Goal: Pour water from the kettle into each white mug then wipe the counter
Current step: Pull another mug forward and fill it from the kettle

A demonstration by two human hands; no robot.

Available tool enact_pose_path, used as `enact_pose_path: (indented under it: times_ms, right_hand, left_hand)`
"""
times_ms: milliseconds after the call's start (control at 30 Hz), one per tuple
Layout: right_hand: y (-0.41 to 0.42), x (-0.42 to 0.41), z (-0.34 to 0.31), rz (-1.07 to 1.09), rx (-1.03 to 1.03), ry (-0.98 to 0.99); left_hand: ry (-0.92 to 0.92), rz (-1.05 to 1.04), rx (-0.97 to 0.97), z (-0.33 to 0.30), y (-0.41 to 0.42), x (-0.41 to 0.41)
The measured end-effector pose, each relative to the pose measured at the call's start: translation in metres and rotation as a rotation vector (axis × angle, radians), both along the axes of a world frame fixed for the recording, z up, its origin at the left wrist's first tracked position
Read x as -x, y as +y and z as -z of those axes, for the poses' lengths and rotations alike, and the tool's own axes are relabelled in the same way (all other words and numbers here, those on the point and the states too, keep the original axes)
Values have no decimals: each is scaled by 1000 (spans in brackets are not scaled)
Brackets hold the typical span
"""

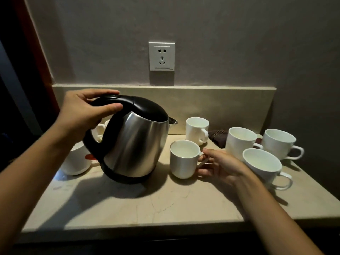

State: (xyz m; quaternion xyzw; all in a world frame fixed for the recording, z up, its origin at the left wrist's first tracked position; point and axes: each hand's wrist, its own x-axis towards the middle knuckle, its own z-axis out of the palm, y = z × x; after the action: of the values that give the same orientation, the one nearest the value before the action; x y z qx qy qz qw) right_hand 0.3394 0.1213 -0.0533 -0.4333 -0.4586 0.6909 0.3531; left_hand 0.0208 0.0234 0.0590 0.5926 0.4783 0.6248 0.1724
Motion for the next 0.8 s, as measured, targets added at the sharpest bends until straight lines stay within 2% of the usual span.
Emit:
enact_pose_path:
  times_ms: [167,367,800]
  right_hand:
    - [3,3,-1,42,-8,-27]
    - [8,-1,2,63,3,-108]
    - [3,0,-3,96,35,-82]
  left_hand:
    - [125,41,59,-15,4,-4]
    - [191,72,76,-19,2,-18]
    - [343,41,187,-43,4,-25]
